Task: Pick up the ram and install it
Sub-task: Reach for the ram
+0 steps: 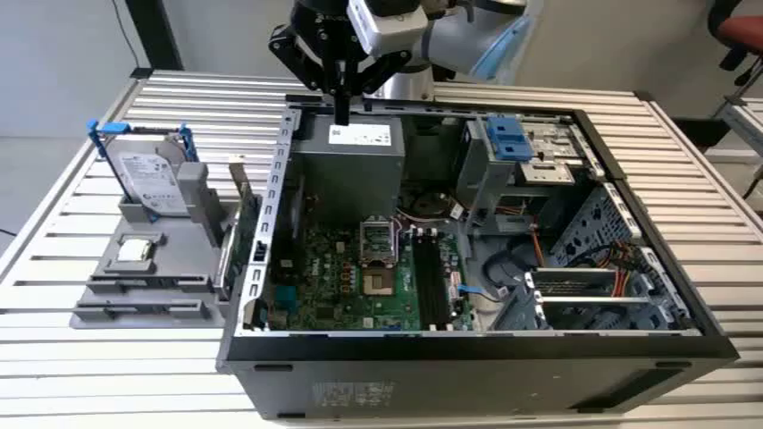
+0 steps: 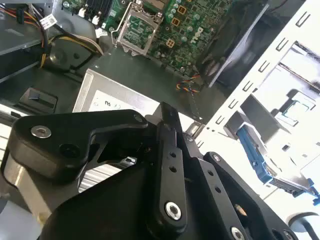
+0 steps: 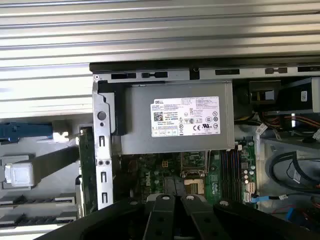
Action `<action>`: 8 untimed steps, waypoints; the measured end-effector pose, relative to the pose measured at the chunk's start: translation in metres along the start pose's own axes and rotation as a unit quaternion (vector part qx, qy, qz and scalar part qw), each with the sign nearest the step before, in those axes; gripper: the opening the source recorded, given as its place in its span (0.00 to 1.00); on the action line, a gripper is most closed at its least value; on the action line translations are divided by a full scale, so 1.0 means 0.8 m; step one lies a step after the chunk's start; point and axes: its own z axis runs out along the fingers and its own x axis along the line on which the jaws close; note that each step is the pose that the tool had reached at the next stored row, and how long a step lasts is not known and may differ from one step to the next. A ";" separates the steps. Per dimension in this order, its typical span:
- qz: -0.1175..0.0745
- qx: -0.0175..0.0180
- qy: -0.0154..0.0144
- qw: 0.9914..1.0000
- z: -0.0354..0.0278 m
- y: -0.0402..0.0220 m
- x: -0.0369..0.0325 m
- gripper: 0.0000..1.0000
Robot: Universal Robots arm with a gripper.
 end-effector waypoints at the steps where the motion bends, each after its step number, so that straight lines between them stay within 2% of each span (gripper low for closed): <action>1: 0.000 0.000 0.000 1.000 0.0000 0.0000 0.0000 0.00; 8: 0.000 0.000 0.000 1.000 0.0000 0.0000 0.0000 0.00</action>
